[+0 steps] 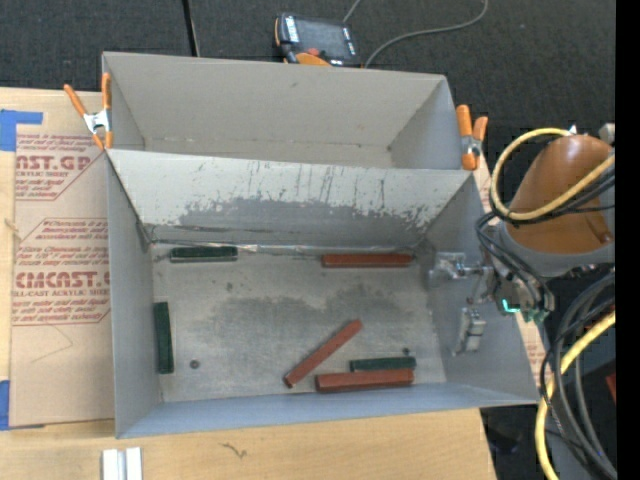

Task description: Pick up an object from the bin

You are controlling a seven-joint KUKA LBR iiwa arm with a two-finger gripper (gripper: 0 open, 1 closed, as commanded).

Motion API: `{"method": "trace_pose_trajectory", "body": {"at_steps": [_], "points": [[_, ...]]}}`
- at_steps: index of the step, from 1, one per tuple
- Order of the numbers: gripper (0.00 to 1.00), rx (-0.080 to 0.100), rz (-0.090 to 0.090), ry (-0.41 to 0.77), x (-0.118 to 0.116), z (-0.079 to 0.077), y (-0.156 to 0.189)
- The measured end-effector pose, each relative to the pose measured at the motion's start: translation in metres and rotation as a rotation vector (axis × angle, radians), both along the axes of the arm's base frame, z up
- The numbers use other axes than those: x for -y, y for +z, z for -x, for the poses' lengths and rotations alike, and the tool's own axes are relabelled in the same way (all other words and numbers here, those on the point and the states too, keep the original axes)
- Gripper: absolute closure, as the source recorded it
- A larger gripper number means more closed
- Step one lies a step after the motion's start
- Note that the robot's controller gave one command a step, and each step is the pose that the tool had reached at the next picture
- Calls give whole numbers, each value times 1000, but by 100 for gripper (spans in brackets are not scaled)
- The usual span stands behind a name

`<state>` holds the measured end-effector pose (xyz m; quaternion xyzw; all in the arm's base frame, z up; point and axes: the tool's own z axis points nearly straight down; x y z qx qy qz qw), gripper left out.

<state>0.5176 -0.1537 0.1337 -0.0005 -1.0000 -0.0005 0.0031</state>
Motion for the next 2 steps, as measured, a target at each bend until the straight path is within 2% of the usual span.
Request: {"method": "trace_pose_trajectory", "body": {"at_steps": [1, 2], "points": [[0, 10, -1, 136, -60, 30, -65], [0, 7, 1, 135, -60, 21, -64]]}}
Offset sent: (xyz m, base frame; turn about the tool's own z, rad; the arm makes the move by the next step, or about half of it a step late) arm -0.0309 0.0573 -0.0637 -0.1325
